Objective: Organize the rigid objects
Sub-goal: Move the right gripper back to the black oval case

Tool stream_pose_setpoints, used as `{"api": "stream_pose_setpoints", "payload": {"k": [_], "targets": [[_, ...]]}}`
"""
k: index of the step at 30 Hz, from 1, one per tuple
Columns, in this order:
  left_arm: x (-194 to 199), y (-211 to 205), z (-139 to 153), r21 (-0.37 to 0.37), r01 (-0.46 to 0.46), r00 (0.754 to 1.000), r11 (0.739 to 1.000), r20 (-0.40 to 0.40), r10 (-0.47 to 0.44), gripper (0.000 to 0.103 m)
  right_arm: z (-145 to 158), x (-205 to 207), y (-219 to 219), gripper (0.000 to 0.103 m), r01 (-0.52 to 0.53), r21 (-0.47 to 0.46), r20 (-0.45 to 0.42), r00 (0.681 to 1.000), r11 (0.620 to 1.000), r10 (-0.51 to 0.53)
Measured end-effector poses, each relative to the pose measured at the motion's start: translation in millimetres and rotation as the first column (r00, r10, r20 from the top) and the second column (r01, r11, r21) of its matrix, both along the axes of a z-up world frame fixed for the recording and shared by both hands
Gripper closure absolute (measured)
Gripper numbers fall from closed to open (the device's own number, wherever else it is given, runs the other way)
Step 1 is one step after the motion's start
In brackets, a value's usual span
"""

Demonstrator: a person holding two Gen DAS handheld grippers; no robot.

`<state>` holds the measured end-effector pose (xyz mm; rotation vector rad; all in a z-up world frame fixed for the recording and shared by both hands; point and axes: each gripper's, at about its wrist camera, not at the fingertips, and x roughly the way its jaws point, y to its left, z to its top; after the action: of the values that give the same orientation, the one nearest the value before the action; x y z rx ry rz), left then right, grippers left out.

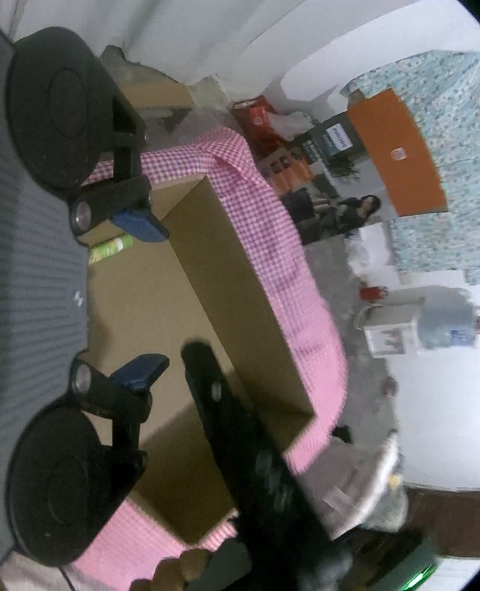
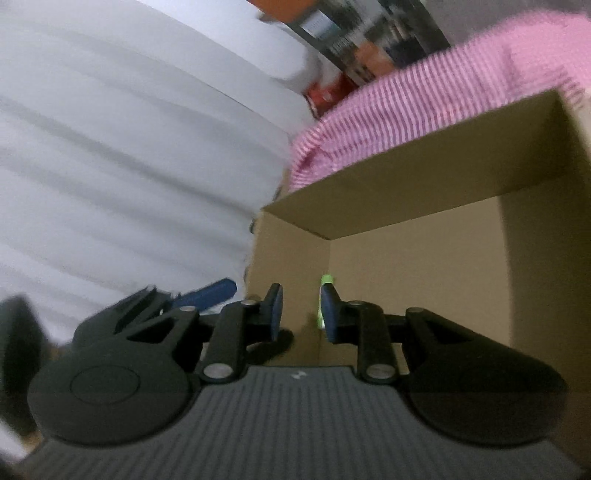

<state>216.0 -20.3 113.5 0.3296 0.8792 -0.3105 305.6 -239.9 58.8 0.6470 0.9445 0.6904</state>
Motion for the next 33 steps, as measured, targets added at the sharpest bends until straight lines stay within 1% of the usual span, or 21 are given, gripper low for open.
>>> {"api": "stream_pose_setpoints", "payload": {"k": [1, 3, 6, 9, 10, 13, 16, 19, 23, 25, 28, 30, 32, 33], "targets": [[-10.0, -0.3, 6.7, -0.019, 0.005, 1.000, 1.000, 0.012, -0.005, 0.027, 7.0, -14.6, -10.2, 0.079, -0.004, 0.004, 0.031, 1.000, 1.000, 0.004], [-33.3, -3.3, 16.7, -0.050, 0.020, 0.999, 0.999, 0.035, -0.018, 0.018, 19.5, -47.9, -34.4, 0.078, -0.008, 0.011, 0.092, 0.996, 1.000, 0.007], [-63.7, -14.3, 19.9, -0.055, 0.056, 0.997, 0.997, 0.064, -0.053, 0.013, 21.8, -96.4, -64.8, 0.077, -0.004, 0.007, 0.169, 0.986, 1.000, 0.002], [-95.4, -26.5, 14.3, -0.078, 0.086, 0.994, 0.993, 0.073, -0.080, 0.011, 10.0, -135.5, -87.9, 0.077, 0.017, -0.021, 0.207, 0.978, 1.000, -0.012], [-104.0, -30.7, 9.9, -0.096, 0.091, 0.994, 0.991, 0.069, -0.085, 0.011, 5.7, -146.0, -95.5, 0.077, 0.023, -0.033, 0.211, 0.977, 0.999, -0.016], [-125.5, -44.6, -9.2, -0.152, 0.106, 0.993, 0.983, 0.070, -0.096, 0.011, -19.5, -169.6, -111.0, 0.076, 0.045, -0.094, 0.201, 0.979, 0.995, -0.026], [-138.3, -60.8, -31.9, -0.170, 0.132, 0.989, 0.977, 0.083, -0.120, 0.011, -49.4, -172.7, -114.6, 0.076, 0.058, -0.174, 0.165, 0.986, 0.983, -0.029], [-146.2, -83.7, -59.1, -0.164, 0.152, 0.987, 0.975, 0.086, -0.139, 0.012, -74.5, -164.1, -110.0, 0.076, 0.058, -0.238, 0.129, 0.991, 0.970, -0.027], [-147.6, -107.5, -90.6, -0.119, 0.141, 0.988, 0.983, 0.084, -0.132, 0.014, -91.1, -150.2, -103.5, 0.076, 0.035, -0.288, 0.111, 0.994, 0.957, -0.003], [-145.2, -115.2, -102.9, -0.120, 0.140, 0.989, 0.983, 0.068, -0.133, 0.016, -97.0, -139.2, -97.1, 0.076, 0.021, -0.308, 0.104, 0.995, 0.951, 0.011], [-139.7, -125.2, -120.6, -0.117, 0.150, 0.988, 0.982, 0.043, -0.146, 0.025, -102.7, -126.9, -85.0, 0.076, -0.004, -0.343, 0.096, 0.995, 0.939, 0.040], [-138.4, -130.7, -130.1, -0.108, 0.159, 0.987, 0.981, 0.036, -0.156, 0.034, -105.7, -121.8, -76.2, 0.076, -0.023, -0.379, 0.101, 0.993, 0.925, 0.066], [-133.9, -135.5, -139.0, -0.096, 0.170, 0.985, 0.981, 0.021, -0.168, 0.041, -107.1, -118.6, -68.0, 0.076, -0.040, -0.412, 0.106, 0.990, 0.910, 0.091], [-131.6, -136.2, -142.1, -0.095, 0.171, 0.985, 0.981, 0.016, -0.170, 0.042, -108.4, -117.4, -64.5, 0.076, -0.049, -0.428, 0.106, 0.989, 0.902, 0.104]]}}
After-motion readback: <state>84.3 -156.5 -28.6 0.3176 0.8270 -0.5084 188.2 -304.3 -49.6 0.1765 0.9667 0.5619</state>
